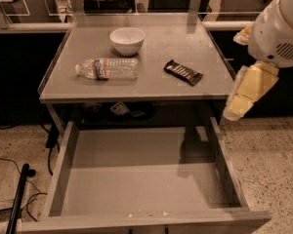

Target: Place rxbar chocolate into top drawer

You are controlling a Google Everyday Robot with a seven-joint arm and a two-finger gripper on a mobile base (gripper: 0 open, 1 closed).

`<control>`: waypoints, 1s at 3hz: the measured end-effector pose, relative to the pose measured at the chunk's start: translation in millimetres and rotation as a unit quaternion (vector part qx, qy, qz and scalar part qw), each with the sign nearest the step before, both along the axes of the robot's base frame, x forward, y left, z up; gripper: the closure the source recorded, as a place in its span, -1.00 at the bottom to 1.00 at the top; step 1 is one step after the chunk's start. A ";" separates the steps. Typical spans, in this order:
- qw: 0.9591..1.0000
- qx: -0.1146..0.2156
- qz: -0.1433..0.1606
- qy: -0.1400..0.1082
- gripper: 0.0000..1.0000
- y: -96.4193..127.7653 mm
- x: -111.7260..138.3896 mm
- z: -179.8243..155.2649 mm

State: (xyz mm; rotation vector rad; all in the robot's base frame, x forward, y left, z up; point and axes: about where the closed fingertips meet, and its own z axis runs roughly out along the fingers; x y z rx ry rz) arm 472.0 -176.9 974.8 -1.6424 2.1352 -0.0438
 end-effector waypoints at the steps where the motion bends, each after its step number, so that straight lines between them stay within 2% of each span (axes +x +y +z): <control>1: 0.997 0.056 -0.047 0.013 -1.00 3.9 27.6 -22.4; 2: 0.993 0.087 -0.069 0.024 -1.00 9.3 51.3 -41.6; 3: 0.992 0.112 -0.056 0.001 -1.00 29.1 81.9 -44.3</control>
Offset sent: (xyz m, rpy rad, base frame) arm 0.0809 0.0127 -0.0637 0.2537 0.0742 -0.1971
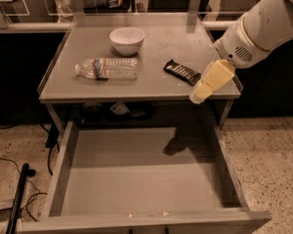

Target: Place rxbar chocolate into top drawer

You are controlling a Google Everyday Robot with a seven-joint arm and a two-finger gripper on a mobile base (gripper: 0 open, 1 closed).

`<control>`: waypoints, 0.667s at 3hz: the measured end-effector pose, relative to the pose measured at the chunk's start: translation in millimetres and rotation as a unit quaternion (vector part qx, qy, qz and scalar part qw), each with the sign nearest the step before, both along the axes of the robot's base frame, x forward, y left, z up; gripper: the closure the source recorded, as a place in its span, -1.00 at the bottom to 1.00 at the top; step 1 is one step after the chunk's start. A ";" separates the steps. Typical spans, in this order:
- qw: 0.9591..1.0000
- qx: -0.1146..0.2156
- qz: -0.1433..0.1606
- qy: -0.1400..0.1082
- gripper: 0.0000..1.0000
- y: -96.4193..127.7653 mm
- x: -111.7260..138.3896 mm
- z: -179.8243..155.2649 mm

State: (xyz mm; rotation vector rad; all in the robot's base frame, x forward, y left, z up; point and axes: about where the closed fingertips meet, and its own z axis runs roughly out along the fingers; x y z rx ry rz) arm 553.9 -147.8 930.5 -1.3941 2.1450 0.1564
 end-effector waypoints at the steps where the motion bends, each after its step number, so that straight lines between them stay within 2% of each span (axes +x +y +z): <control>1: 1.000 0.000 0.000 0.000 -1.00 0.0 0.0 0.0; 2: 1.000 0.003 0.009 -0.010 -1.00 12.2 10.3 2.3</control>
Offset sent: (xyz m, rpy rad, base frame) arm 0.0256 0.0259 0.0048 0.0154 -0.0463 0.0384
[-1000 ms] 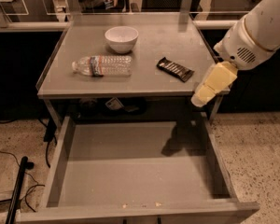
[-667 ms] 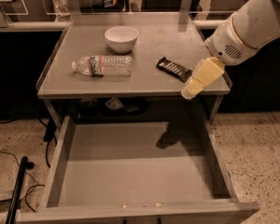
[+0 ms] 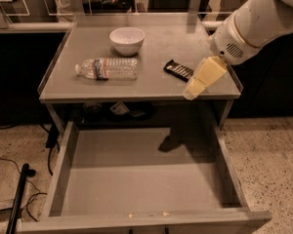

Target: Place rxbar chocolate into top drawer

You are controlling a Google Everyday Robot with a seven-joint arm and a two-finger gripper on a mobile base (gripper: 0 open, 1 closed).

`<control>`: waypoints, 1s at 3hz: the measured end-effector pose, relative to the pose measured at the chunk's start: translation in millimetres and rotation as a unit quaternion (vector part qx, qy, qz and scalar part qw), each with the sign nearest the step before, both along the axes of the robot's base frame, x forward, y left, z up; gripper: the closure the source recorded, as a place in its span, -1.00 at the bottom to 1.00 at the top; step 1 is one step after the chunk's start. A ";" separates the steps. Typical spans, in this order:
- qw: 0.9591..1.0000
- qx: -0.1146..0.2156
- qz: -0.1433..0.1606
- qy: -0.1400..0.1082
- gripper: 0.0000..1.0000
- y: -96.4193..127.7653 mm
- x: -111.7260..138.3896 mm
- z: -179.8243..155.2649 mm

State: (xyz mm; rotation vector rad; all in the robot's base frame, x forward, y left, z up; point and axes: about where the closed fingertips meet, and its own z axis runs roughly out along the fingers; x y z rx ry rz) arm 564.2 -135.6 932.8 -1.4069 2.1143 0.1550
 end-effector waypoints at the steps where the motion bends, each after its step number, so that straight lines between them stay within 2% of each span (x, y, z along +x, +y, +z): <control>1: 1.000 0.012 0.020 -0.016 -1.00 26.0 30.4 -5.2; 2: 0.999 0.041 0.018 -0.007 -1.00 43.8 61.5 -26.0; 3: 0.998 0.064 0.007 0.013 -1.00 47.5 83.1 -49.7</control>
Offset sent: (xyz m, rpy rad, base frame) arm 0.1035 0.0628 -0.0551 0.1641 0.0153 0.0204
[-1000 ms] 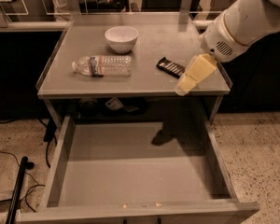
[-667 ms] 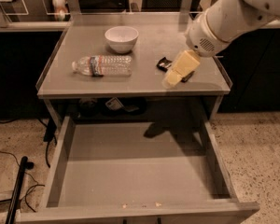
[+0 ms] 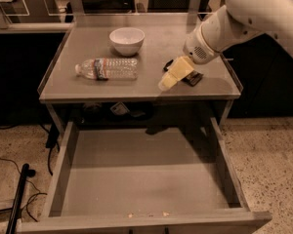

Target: Place rxbar chocolate into top drawer

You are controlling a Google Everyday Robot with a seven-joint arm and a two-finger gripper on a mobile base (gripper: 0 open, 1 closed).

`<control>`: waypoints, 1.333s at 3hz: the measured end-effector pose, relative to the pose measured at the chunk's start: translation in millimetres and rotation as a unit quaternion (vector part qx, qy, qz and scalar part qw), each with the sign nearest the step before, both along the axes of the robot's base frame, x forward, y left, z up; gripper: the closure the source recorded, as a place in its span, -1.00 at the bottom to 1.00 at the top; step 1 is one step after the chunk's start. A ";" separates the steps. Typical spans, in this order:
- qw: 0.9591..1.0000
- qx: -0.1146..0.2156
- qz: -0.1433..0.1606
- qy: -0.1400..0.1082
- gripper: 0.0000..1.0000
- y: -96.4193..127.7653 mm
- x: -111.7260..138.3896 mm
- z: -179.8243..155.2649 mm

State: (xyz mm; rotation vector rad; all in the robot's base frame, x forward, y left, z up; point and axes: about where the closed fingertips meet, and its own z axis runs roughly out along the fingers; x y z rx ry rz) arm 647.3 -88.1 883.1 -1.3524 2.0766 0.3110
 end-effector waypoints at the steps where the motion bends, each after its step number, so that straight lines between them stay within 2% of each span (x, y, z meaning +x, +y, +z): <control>1: 1.000 0.006 -0.016 0.017 -1.00 -8.2 17.3 -20.9; 3: 0.998 0.002 -0.050 0.022 -1.00 -32.0 52.9 -35.4; 4: 0.998 0.002 -0.062 0.031 -1.00 -40.6 61.9 -43.5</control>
Offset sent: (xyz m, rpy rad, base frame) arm 0.0623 -0.0454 -0.0356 -0.0103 0.0367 -0.1317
